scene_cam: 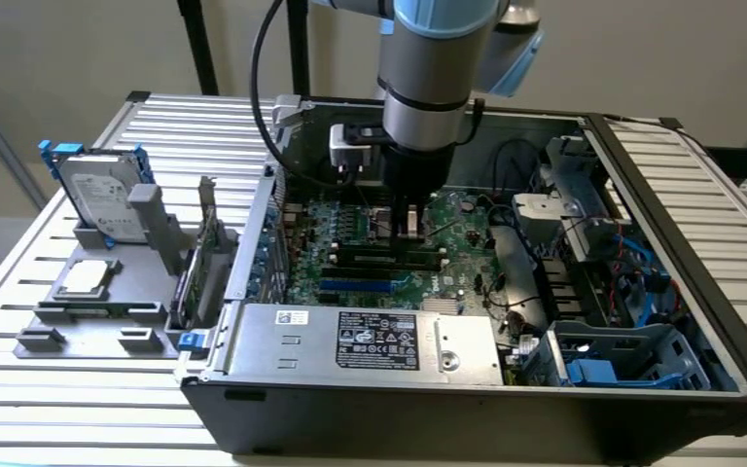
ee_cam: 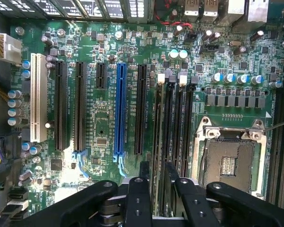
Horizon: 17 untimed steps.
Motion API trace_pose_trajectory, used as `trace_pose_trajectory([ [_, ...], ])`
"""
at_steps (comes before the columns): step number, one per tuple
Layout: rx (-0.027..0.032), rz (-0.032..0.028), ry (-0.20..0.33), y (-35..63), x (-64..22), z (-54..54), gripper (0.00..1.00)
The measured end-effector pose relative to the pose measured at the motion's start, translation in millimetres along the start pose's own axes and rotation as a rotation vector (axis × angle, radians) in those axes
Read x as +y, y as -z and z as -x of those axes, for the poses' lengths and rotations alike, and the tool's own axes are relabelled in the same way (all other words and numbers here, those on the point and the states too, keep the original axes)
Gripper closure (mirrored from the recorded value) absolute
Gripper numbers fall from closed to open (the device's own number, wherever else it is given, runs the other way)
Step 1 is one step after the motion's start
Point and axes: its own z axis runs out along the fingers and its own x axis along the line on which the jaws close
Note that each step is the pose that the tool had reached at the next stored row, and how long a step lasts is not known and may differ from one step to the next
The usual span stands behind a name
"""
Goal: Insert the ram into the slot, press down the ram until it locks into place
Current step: 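Insert the ram into the slot, then press down the ram until it locks into place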
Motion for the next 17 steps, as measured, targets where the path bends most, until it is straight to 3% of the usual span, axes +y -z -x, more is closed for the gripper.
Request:
trace_pose_trajectory([
  [3,0.0001,0.0032,0.000,7.2,0.7,0.0,0.73],
  [8,-0.0005,0.0055,0.000,15.2,3.4,0.1,0.89],
  [17,-0.0005,0.0056,0.000,15.3,3.4,0.1,0.89],
])
